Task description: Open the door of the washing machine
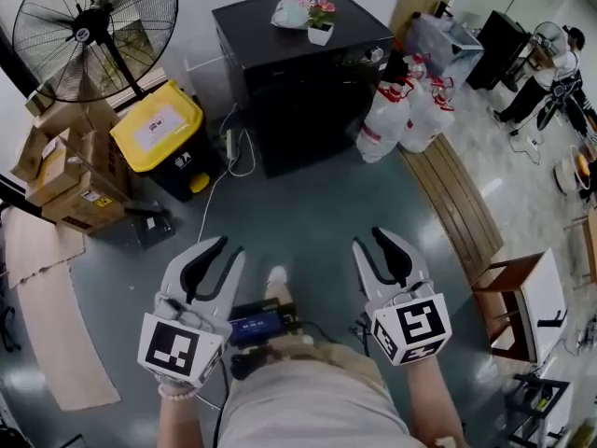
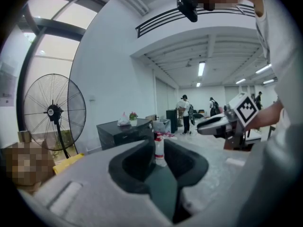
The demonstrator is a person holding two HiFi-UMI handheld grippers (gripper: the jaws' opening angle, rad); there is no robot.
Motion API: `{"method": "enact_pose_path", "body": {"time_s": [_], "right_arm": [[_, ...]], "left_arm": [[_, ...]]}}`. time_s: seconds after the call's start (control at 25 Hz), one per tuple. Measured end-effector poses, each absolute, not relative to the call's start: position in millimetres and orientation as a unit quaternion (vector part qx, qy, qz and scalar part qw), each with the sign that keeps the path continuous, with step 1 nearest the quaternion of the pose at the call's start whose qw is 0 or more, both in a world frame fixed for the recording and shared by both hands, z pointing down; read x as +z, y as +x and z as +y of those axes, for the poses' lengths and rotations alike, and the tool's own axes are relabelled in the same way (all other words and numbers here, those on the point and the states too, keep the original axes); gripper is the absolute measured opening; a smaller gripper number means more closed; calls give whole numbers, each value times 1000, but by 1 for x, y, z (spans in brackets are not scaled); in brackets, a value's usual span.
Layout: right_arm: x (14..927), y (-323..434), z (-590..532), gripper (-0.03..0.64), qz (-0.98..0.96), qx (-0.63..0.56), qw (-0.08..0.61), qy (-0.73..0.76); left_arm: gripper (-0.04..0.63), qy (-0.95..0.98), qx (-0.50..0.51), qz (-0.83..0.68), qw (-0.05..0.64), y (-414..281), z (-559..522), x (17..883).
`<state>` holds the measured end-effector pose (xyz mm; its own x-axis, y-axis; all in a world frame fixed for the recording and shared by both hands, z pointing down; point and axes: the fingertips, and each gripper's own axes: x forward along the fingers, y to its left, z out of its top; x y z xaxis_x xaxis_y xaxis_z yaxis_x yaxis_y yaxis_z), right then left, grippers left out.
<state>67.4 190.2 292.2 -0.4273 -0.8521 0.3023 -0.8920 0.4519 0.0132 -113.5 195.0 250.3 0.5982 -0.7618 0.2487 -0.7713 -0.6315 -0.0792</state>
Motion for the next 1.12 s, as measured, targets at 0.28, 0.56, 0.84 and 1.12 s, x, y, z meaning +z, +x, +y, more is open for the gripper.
{"method": "enact_pose_path", "body": {"time_s": [0.28,0.56,0.84,1.12], "right_arm": [[295,61,136,116,-833,87,145,527],[291,49,85,116,-827,82,152,534],[287,42,44,117,-818,80,154,549],[285,35,5,117,-814,75,156,555]], "left_arm": [[89,899,134,-417,29,-123,132,252],[89,906,133,-400,27,-130,76,251],[89,912,128,-388,22,-137,28,249],[89,914,126,-384,22,-146,-10,252]]}}
